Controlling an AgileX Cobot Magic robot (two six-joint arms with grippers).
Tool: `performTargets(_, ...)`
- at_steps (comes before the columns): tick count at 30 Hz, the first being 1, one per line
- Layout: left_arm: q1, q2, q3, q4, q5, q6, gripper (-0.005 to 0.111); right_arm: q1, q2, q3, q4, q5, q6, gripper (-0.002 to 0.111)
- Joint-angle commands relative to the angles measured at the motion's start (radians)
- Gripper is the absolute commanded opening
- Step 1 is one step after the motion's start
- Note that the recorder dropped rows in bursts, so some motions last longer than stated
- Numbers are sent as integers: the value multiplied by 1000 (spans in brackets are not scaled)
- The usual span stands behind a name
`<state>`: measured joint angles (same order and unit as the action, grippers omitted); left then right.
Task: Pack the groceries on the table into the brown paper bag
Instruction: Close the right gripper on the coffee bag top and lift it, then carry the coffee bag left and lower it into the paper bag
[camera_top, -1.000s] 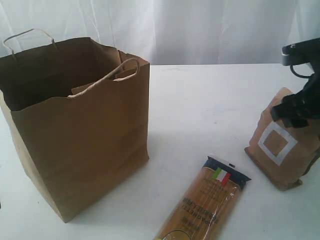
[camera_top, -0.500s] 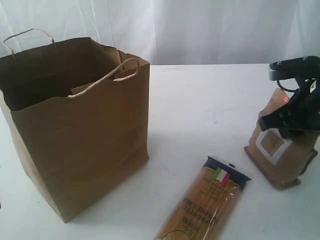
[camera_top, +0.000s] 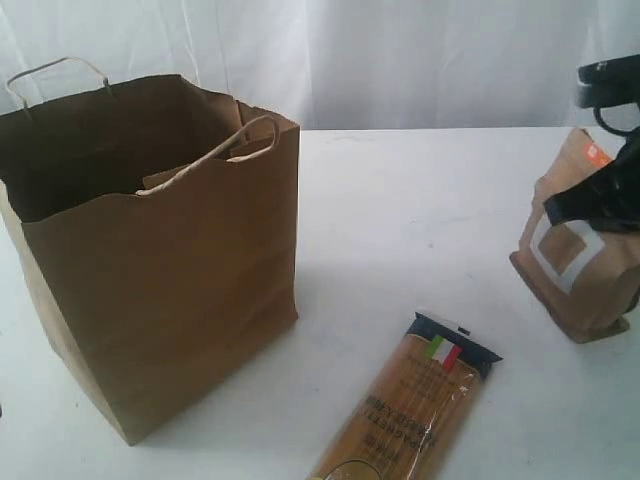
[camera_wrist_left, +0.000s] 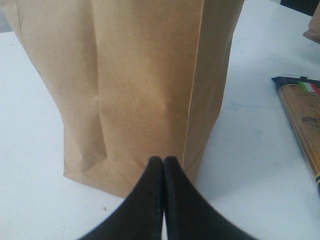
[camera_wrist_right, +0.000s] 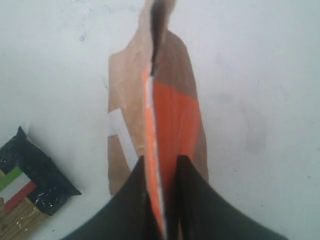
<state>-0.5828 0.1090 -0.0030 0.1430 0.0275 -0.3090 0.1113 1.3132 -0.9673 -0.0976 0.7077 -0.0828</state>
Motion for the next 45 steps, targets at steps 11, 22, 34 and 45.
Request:
performTargets(11, 2, -5, 3, -1, -4, -5, 0, -2, -255, -96, 27, -57, -33, 0)
performTargets(22, 2, -5, 3, -1, -4, -5, 0, 152, -275, -322, 69, -65, -104, 0)
performTargets(34, 2, -5, 3, -1, -4, -5, 0, 429, -127, -561, 53, -67, -312, 0)
performTargets(45, 2, -5, 3, -1, -4, -5, 0, 644, 70, -737, 35, -67, -371, 0)
